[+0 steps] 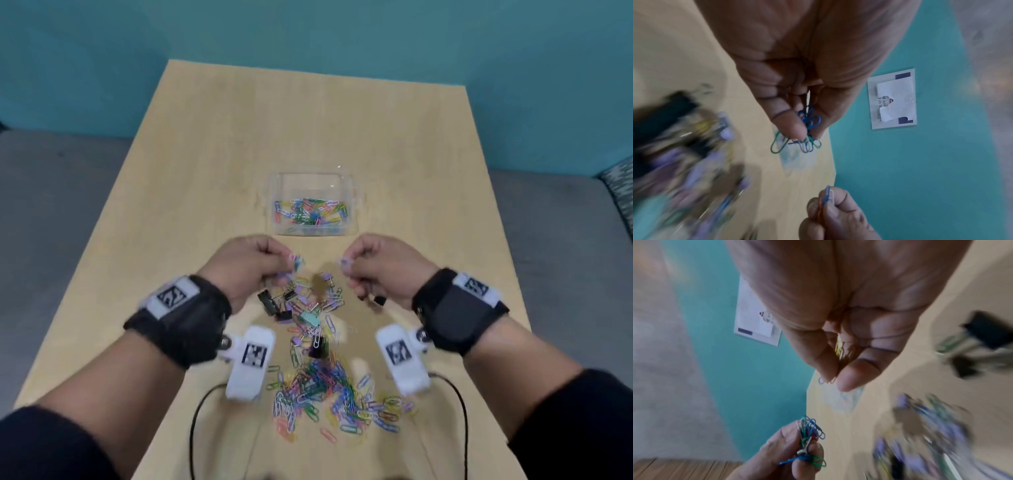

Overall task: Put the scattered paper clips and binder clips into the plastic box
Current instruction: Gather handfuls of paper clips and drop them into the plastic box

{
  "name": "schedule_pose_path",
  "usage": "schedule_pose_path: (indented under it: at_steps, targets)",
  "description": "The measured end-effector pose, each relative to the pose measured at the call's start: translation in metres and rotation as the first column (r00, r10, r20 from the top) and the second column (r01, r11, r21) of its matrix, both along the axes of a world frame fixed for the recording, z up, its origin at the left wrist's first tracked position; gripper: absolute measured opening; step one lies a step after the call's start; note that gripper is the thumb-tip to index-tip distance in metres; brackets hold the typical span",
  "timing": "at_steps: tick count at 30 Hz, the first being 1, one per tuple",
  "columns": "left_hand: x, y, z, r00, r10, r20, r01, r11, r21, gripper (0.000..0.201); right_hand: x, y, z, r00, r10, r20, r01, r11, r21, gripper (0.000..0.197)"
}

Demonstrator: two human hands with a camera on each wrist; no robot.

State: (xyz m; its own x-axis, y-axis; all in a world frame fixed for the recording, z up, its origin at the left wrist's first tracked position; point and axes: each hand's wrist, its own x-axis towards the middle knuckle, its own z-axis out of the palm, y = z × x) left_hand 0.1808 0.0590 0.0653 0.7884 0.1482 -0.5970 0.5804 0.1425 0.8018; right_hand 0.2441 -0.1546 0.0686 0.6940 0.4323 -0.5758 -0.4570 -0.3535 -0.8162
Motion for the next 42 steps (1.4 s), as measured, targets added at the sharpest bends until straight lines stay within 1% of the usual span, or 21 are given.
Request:
schedule_pose_path:
  at_steps: [3,5,7,9,11,12,14,16,17,19,21,22,24,25,27,29,30,31,33,35,42]
  targets:
    - [0.055,0.009,0.003,0.997,0.037,0.074,-0.044,0.995,0.092,0.02,0.054,0.026,0.001,0.991,-0.087,0.106,0.092,0.995,-0.046,0.025]
    - [0.085,0.011,0.003,0.993,0.028,0.111,-0.047,0.983,0.175,0.02,0.079,0.044,0.001,0.976,-0.07,0.205,0.098,0.987,-0.13,0.024]
    - [0.105,0.011,0.0,0.993,-0.016,0.114,-0.017,0.957,0.288,0.02,0.094,0.06,0.002,0.967,-0.042,0.249,0.094,0.976,-0.198,0.019]
    - [0.114,0.012,-0.003,0.991,-0.068,0.113,0.016,0.91,0.414,0.017,0.102,0.069,0.002,0.973,-0.028,0.228,0.082,0.969,-0.232,0.011]
    - [0.108,0.016,-0.003,0.982,-0.145,0.124,0.051,0.828,0.558,0.011,0.102,0.063,0.0,0.97,0.027,0.242,0.054,0.946,-0.319,0.023]
    - [0.1,0.018,-0.002,0.976,-0.175,0.133,0.059,0.791,0.609,0.009,0.098,0.056,0.0,0.957,0.064,0.284,0.049,0.927,-0.373,0.028]
    - [0.072,0.022,-0.002,0.966,-0.211,0.152,0.067,0.768,0.637,0.009,0.078,0.031,-0.002,0.912,0.138,0.385,0.055,0.892,-0.449,0.033]
    - [0.03,0.026,-0.008,0.964,-0.237,0.121,0.108,0.762,0.639,0.008,0.044,-0.002,-0.01,0.886,0.233,0.401,0.003,0.862,-0.507,0.027]
    - [0.005,0.029,-0.013,0.959,-0.276,0.065,0.164,0.729,0.665,0.008,0.021,-0.021,-0.016,0.877,0.297,0.378,-0.049,0.837,-0.545,0.023]
    - [-0.05,0.036,-0.03,0.929,-0.362,-0.081,0.298,0.598,0.744,0.009,-0.029,-0.061,-0.031,0.857,0.413,0.307,-0.135,0.756,-0.64,0.021]
    - [-0.1,0.038,-0.045,0.909,-0.392,-0.14,0.342,0.513,0.787,0.016,-0.077,-0.099,-0.052,0.837,0.46,0.295,-0.132,0.694,-0.707,0.038]
    - [-0.119,0.037,-0.051,0.901,-0.416,-0.128,0.337,0.48,0.81,0.019,-0.1,-0.114,-0.063,0.824,0.487,0.288,-0.122,0.651,-0.749,0.05]
    - [-0.147,0.026,-0.061,0.871,-0.483,-0.095,0.315,0.399,0.861,0.03,-0.14,-0.131,-0.083,0.75,0.608,0.259,-0.154,0.541,-0.827,0.068]
    - [-0.159,0.018,-0.066,0.862,-0.5,-0.088,0.31,0.382,0.871,0.039,-0.157,-0.132,-0.089,0.701,0.661,0.266,-0.176,0.523,-0.834,0.073]
    - [-0.178,-0.002,-0.074,0.841,-0.535,-0.08,0.345,0.417,0.841,0.065,-0.185,-0.123,-0.093,0.651,0.685,0.327,-0.187,0.562,-0.806,0.081]
    - [-0.193,-0.022,-0.082,0.796,-0.601,-0.079,0.415,0.445,0.793,0.09,-0.206,-0.104,-0.094,0.649,0.669,0.361,-0.188,0.602,-0.776,0.086]
    - [-0.196,-0.033,-0.084,0.776,-0.625,-0.084,0.439,0.44,0.783,0.095,-0.213,-0.092,-0.092,0.656,0.663,0.362,-0.189,0.608,-0.771,0.088]
    - [-0.197,-0.042,-0.087,0.763,-0.64,-0.091,0.442,0.414,0.796,0.099,-0.218,-0.083,-0.095,0.653,0.664,0.363,-0.181,0.603,-0.777,0.091]
    - [-0.194,-0.055,-0.092,0.736,-0.666,-0.121,0.429,0.321,0.844,0.104,-0.222,-0.066,-0.097,0.644,0.681,0.35,-0.178,0.577,-0.797,0.092]
    - [-0.188,-0.061,-0.098,0.709,-0.688,-0.153,0.428,0.247,0.869,0.106,-0.218,-0.051,-0.097,0.623,0.687,0.374,-0.172,0.587,-0.791,0.089]
    - [-0.162,-0.068,-0.103,0.665,-0.732,-0.148,0.396,0.178,0.901,0.073,-0.19,-0.025,-0.097,0.571,0.697,0.434,-0.186,0.625,-0.758,0.071]
